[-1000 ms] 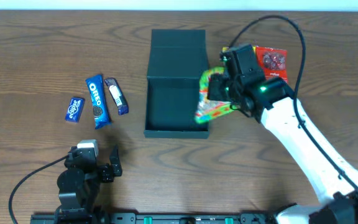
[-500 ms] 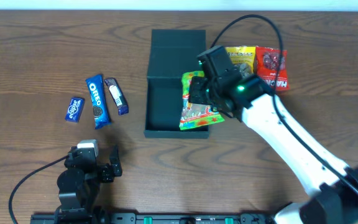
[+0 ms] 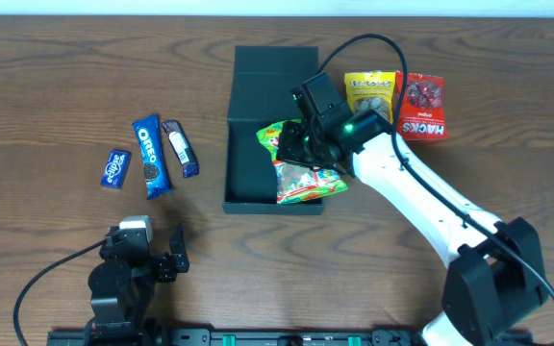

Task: Pack container
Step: 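Carry the Haribo bag over the green box and lower it inside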

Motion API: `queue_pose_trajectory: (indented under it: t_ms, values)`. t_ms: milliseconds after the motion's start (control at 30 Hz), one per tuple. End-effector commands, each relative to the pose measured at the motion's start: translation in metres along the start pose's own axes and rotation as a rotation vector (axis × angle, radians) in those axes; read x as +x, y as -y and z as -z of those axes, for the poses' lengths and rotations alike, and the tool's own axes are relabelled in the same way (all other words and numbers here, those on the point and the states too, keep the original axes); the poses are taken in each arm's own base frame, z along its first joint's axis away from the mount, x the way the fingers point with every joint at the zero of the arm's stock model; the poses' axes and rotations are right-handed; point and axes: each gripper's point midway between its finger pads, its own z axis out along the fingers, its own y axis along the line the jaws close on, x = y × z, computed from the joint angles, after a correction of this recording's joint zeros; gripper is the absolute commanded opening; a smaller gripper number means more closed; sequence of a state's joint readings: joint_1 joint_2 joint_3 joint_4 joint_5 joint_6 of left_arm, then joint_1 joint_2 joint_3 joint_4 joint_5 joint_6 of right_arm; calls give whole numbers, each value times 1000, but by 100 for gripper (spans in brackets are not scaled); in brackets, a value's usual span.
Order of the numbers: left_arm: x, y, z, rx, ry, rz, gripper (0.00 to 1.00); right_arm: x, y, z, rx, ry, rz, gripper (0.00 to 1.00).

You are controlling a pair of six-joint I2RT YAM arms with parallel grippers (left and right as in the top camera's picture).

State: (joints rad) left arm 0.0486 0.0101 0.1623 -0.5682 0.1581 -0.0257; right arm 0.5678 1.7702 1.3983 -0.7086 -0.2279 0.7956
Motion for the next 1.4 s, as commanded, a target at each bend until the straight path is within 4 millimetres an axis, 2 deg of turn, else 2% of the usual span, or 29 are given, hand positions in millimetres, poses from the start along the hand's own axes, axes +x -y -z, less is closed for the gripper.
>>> queue_pose_trajectory:
  t_ms: [0,233,300,333,467,533,567,633,733,767,800,933,1100,1367]
  values:
    - [3,3,-2,17,-3,6,95,1,-17,1,-58,-19,-74,1]
    - [3,3,-2,17,-3,6,95,-2,-19,0,-68,-8,-132,2]
    - [3,3,-2,17,-3,6,95,-4,-22,1,-77,-2,-132,49]
    - [3,3,-2,17,-3,6,95,-5,-23,1,-85,3,-129,62]
    - [3,3,-2,17,-3,6,95,-7,-29,1,-111,7,-121,75]
    - [3,3,-2,17,-3,6,95,-9,-31,2,-118,15,-96,71]
    - [3,3,-2,17,-3,6,95,-10,-30,2,-117,19,-71,63]
    - [3,3,-2,17,-3,6,95,-11,-26,1,-93,34,7,41]
    - [3,3,-2,17,-3,6,95,-16,-7,1,13,80,105,13]
    - [3,3,-2,17,-3,6,95,-21,0,1,55,105,120,5]
    - [3,3,-2,17,-3,6,95,-28,9,3,110,145,159,2]
    - [3,3,-2,17,-3,6,95,-45,35,11,290,232,294,2]
    - [3,3,-2,17,-3,6,95,-35,56,14,423,206,347,1]
    - [3,3,-2,17,-3,6,95,-11,71,-30,484,74,409,1]
